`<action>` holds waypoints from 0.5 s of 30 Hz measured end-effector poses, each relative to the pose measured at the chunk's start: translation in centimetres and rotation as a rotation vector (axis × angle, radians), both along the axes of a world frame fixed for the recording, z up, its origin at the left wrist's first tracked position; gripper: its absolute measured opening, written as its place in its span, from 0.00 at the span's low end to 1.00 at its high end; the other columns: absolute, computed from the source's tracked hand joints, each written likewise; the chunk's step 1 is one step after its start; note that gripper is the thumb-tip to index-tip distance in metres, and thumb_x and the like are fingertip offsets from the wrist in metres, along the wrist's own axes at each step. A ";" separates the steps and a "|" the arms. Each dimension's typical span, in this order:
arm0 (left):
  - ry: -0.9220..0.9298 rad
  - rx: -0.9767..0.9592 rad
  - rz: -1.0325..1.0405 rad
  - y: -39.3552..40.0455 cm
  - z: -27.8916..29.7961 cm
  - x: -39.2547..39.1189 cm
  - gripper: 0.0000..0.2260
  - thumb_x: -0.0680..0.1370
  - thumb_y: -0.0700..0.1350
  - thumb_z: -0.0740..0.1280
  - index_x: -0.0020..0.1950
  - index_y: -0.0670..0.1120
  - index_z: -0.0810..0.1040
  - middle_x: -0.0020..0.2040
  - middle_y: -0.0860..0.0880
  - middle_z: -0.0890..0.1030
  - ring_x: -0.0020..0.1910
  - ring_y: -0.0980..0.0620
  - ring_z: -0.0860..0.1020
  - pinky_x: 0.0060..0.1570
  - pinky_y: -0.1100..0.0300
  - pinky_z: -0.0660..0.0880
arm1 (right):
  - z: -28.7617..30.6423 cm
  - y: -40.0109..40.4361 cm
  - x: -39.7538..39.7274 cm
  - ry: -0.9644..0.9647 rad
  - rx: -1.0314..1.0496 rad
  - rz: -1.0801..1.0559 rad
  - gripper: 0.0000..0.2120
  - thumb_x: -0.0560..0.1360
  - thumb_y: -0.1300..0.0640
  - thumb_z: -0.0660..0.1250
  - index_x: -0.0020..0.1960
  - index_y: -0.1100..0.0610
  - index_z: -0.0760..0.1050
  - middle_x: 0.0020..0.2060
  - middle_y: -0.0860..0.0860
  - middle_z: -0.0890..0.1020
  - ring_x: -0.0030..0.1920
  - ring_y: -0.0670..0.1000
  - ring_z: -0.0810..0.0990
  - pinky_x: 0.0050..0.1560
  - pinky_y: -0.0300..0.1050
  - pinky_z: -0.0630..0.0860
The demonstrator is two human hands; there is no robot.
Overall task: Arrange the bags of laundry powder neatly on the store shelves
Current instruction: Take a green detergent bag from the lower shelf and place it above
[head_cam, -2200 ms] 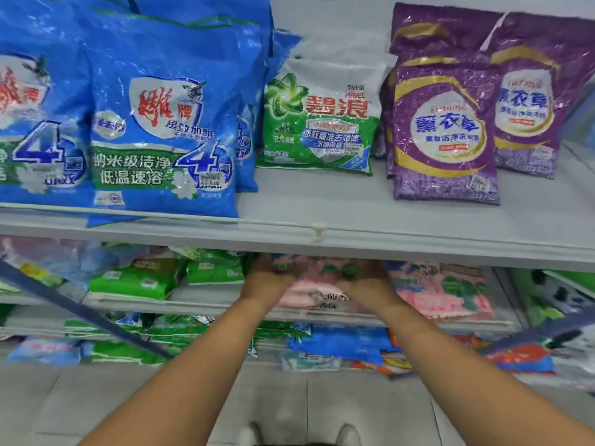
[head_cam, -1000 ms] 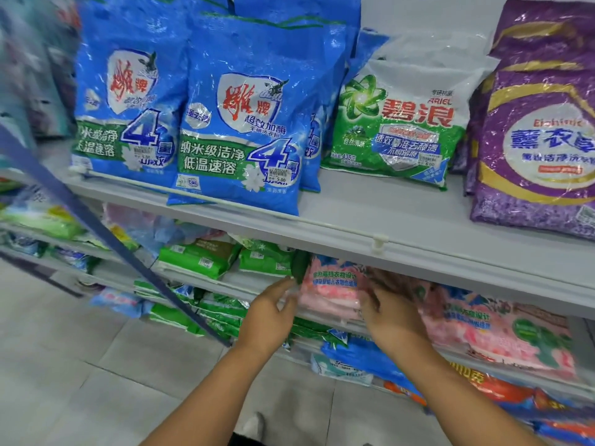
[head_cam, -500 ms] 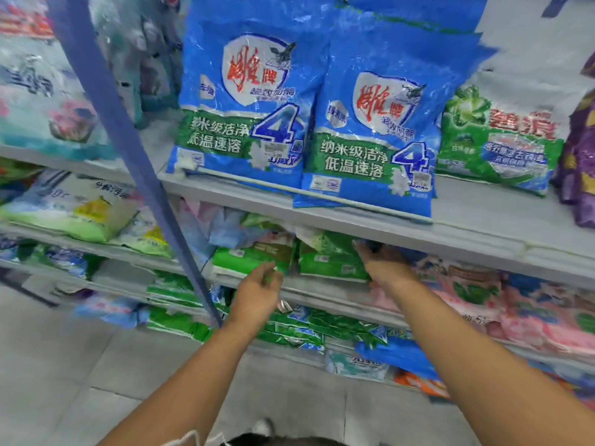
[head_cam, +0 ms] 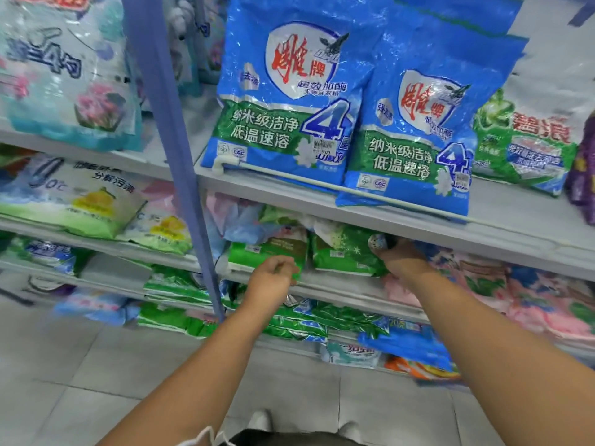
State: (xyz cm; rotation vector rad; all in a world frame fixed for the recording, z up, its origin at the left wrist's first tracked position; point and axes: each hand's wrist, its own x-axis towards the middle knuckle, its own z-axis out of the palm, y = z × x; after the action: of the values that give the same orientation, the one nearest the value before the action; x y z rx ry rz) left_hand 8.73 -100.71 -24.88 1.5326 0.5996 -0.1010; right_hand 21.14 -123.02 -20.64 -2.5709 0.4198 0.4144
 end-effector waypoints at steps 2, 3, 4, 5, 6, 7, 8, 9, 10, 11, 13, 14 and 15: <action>0.006 -0.041 -0.026 -0.2 -0.1 0.1 0.06 0.84 0.43 0.62 0.55 0.49 0.79 0.52 0.49 0.85 0.44 0.49 0.84 0.57 0.47 0.79 | 0.1 0.1 0.0 0.018 -0.075 0.021 0.26 0.77 0.44 0.70 0.68 0.59 0.74 0.62 0.60 0.81 0.55 0.63 0.82 0.47 0.48 0.77; 0.008 -0.056 -0.033 -0.3 -0.2 0.3 0.06 0.84 0.43 0.62 0.57 0.49 0.78 0.51 0.51 0.84 0.43 0.50 0.83 0.59 0.46 0.79 | 0.1 0.3 -0.1 0.020 -0.110 0.035 0.26 0.78 0.44 0.69 0.68 0.60 0.74 0.62 0.61 0.81 0.55 0.62 0.82 0.49 0.49 0.79; 0.009 -0.068 -0.039 -0.3 -0.2 0.4 0.06 0.84 0.43 0.62 0.57 0.49 0.78 0.50 0.51 0.84 0.43 0.50 0.83 0.60 0.46 0.79 | 0.0 0.4 -0.2 0.022 -0.147 0.050 0.25 0.78 0.44 0.69 0.67 0.61 0.75 0.60 0.61 0.81 0.54 0.61 0.82 0.49 0.49 0.79; 0.014 -0.083 -0.044 -0.4 -0.1 0.6 0.05 0.84 0.44 0.62 0.56 0.49 0.77 0.50 0.51 0.84 0.44 0.50 0.83 0.60 0.45 0.79 | 0.1 0.6 -0.5 0.021 -0.168 0.063 0.23 0.79 0.45 0.68 0.64 0.62 0.77 0.57 0.60 0.82 0.51 0.60 0.82 0.48 0.47 0.77; 0.019 -0.103 -0.047 -0.5 0.1 0.9 0.05 0.84 0.44 0.62 0.55 0.50 0.77 0.52 0.50 0.84 0.45 0.49 0.84 0.61 0.45 0.79 | 0.2 0.9 -1.0 0.022 -0.175 0.083 0.21 0.79 0.45 0.67 0.61 0.61 0.78 0.54 0.59 0.83 0.48 0.57 0.81 0.45 0.44 0.75; 0.025 -0.121 -0.051 -0.6 0.2 1.2 0.04 0.84 0.45 0.62 0.54 0.50 0.77 0.54 0.49 0.84 0.46 0.49 0.84 0.61 0.45 0.79 | 0.5 1.2 -1.7 0.025 -0.159 0.099 0.18 0.80 0.45 0.67 0.57 0.60 0.80 0.51 0.58 0.83 0.45 0.56 0.80 0.42 0.42 0.73; 0.029 -0.141 -0.055 -0.8 0.3 1.4 0.04 0.83 0.48 0.64 0.55 0.50 0.77 0.55 0.48 0.84 0.48 0.49 0.85 0.61 0.45 0.79 | 0.6 1.5 -2.6 0.024 -0.119 0.098 0.16 0.80 0.46 0.66 0.55 0.59 0.80 0.49 0.57 0.83 0.45 0.55 0.80 0.41 0.41 0.72; 0.035 -0.164 -0.067 -0.9 0.4 1.6 0.09 0.82 0.51 0.66 0.59 0.48 0.76 0.55 0.48 0.84 0.49 0.48 0.85 0.61 0.47 0.80 | 0.9 1.8 -3.7 0.012 -0.052 0.079 0.13 0.80 0.48 0.66 0.53 0.58 0.80 0.48 0.56 0.82 0.45 0.55 0.80 0.41 0.41 0.73; 0.041 -0.208 -0.077 -1.1 0.4 1.8 0.17 0.81 0.55 0.68 0.63 0.46 0.75 0.55 0.48 0.83 0.50 0.48 0.86 0.61 0.48 0.80 | 1.1 2.2 -4.7 -0.015 0.024 0.053 0.11 0.80 0.49 0.67 0.51 0.57 0.80 0.45 0.55 0.82 0.45 0.56 0.81 0.44 0.41 0.76; 0.056 -0.263 -0.086 -1.3 0.5 2.1 0.24 0.79 0.58 0.69 0.68 0.44 0.72 0.56 0.47 0.83 0.50 0.48 0.86 0.62 0.48 0.80 | 1.4 2.8 -5.8 -0.047 0.096 0.034 0.11 0.80 0.50 0.67 0.48 0.58 0.80 0.43 0.55 0.82 0.44 0.56 0.81 0.46 0.44 0.78; 0.069 -0.378 -0.095 -2.0 0.6 2.5 0.28 0.77 0.59 0.71 0.70 0.45 0.69 0.60 0.45 0.82 0.51 0.46 0.86 0.63 0.47 0.79 | 2.0 4.1 -7.7 -0.107 0.201 0.020 0.12 0.80 0.52 0.67 0.42 0.58 0.77 0.36 0.53 0.81 0.39 0.55 0.80 0.41 0.44 0.76; 0.067 -0.435 -0.073 -2.3 0.5 2.8 0.25 0.78 0.57 0.71 0.67 0.44 0.70 0.61 0.44 0.82 0.51 0.44 0.86 0.61 0.46 0.80 | 2.3 4.9 -8.6 -0.139 0.229 0.026 0.12 0.80 0.53 0.67 0.40 0.58 0.76 0.33 0.52 0.79 0.36 0.54 0.78 0.38 0.43 0.74; 0.069 -0.492 -0.027 -2.5 0.4 3.2 0.22 0.78 0.55 0.72 0.65 0.44 0.72 0.61 0.42 0.83 0.52 0.43 0.86 0.58 0.45 0.81 | 2.4 5.6 -9.5 -0.171 0.244 0.042 0.12 0.80 0.54 0.67 0.39 0.57 0.75 0.31 0.51 0.77 0.34 0.52 0.76 0.36 0.42 0.71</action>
State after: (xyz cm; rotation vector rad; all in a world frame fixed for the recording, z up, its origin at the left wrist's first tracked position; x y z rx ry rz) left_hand 11.91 -103.19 -24.48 1.0626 0.5587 -0.3006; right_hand 11.63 -117.46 -18.23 -2.3572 0.2382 0.2414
